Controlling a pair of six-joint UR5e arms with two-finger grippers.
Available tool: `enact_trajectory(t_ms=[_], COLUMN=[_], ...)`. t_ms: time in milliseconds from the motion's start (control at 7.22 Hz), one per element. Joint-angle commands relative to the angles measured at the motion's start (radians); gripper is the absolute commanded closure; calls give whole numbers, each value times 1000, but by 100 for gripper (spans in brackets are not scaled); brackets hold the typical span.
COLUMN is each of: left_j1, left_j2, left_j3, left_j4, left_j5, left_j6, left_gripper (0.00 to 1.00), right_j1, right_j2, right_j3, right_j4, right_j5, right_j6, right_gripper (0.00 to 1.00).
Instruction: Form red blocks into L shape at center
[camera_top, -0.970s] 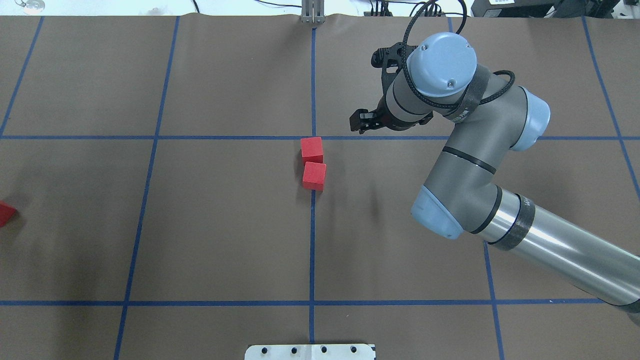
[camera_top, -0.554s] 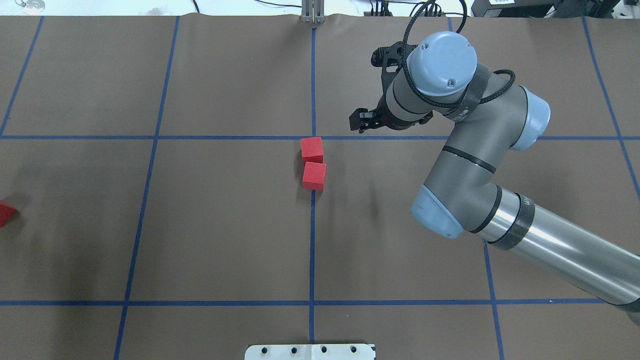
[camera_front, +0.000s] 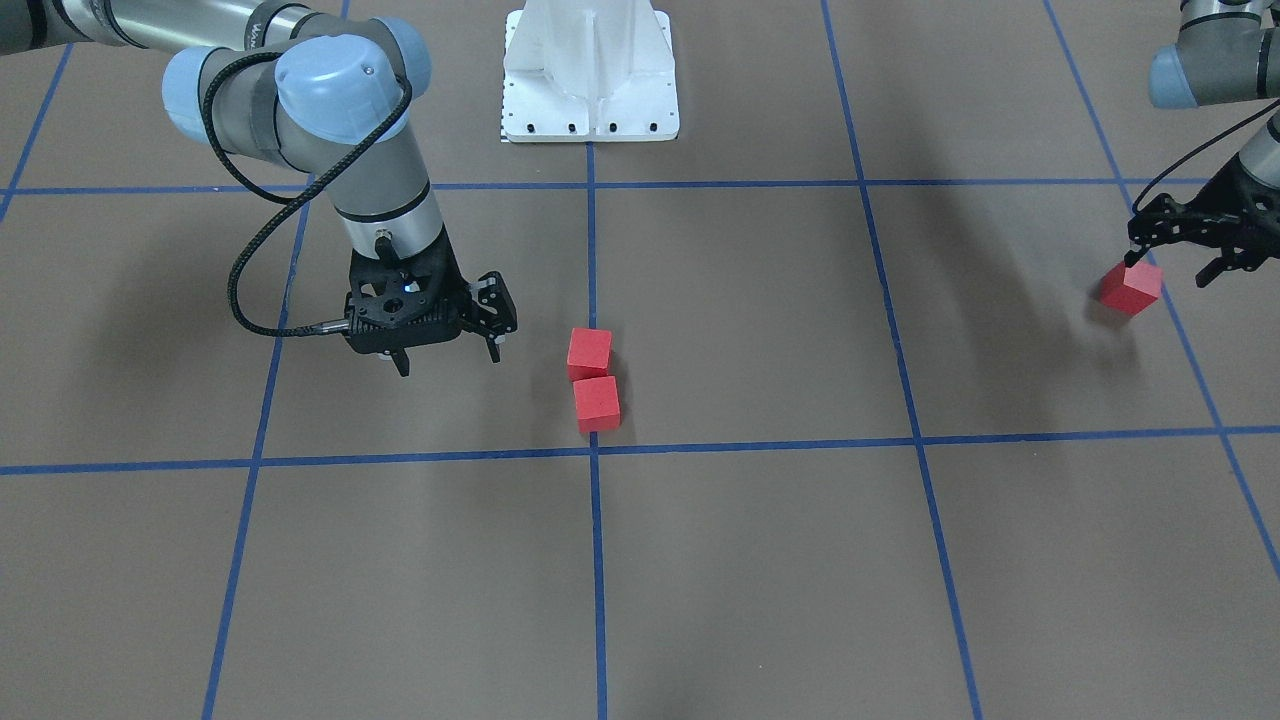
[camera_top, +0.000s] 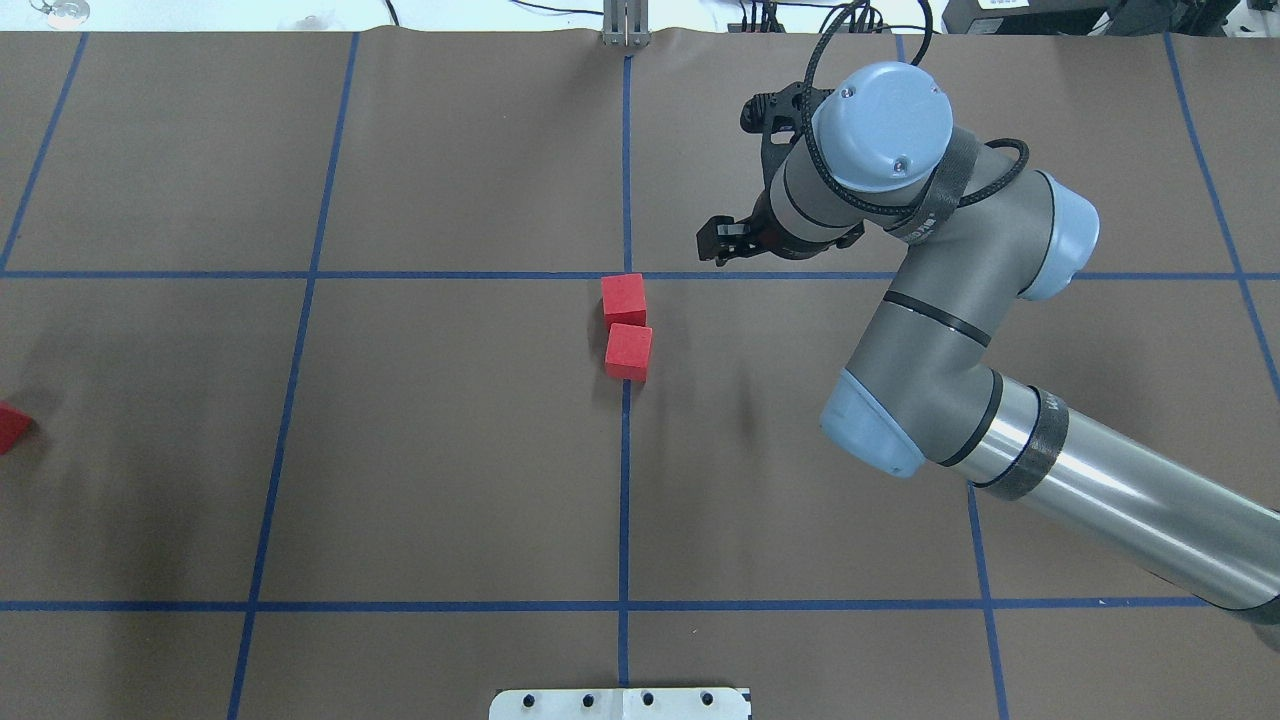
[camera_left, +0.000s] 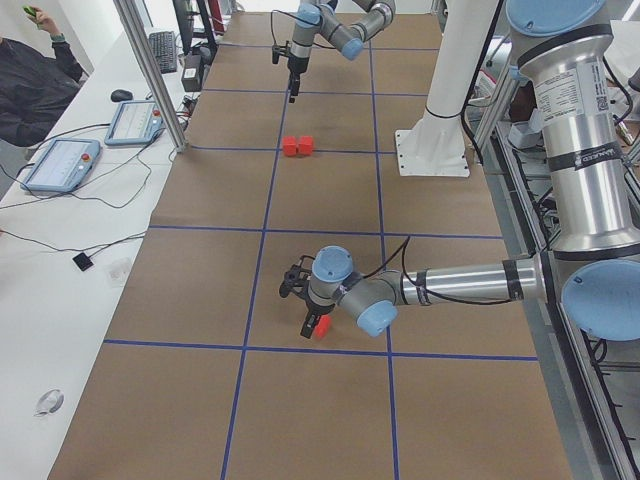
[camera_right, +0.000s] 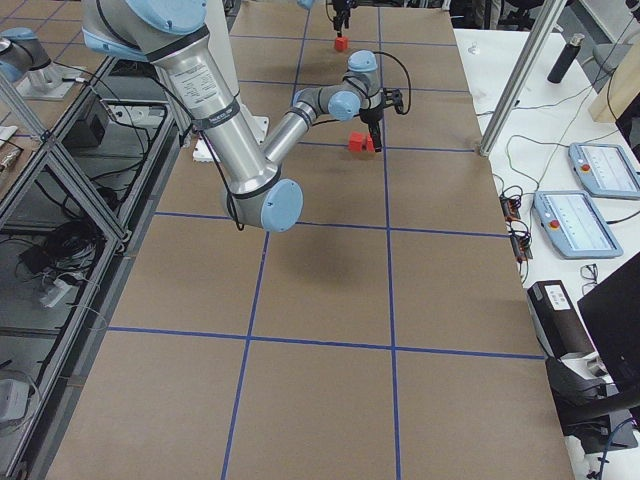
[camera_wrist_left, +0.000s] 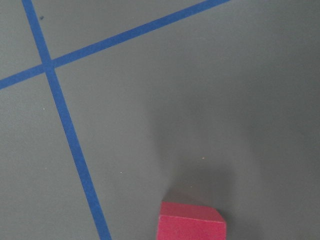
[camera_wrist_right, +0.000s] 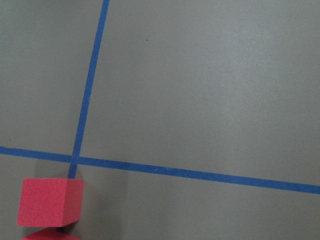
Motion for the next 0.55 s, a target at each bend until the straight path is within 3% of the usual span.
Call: enact_trajectory(t_ms=[0, 416], left_j1=[16, 27], left_j2=[-7, -27], left_j3=[12, 44], left_j4=[0, -1], left_j5=[-3, -3], left_j6=[-8, -7], left_gripper=[0, 0], right_j1=[0, 0], right_j2=[-1, -3], right_j3=[-1, -3], right_j4=[-1, -1], right_j5=[0, 0], right_j6=[0, -1], right_gripper=[1, 1])
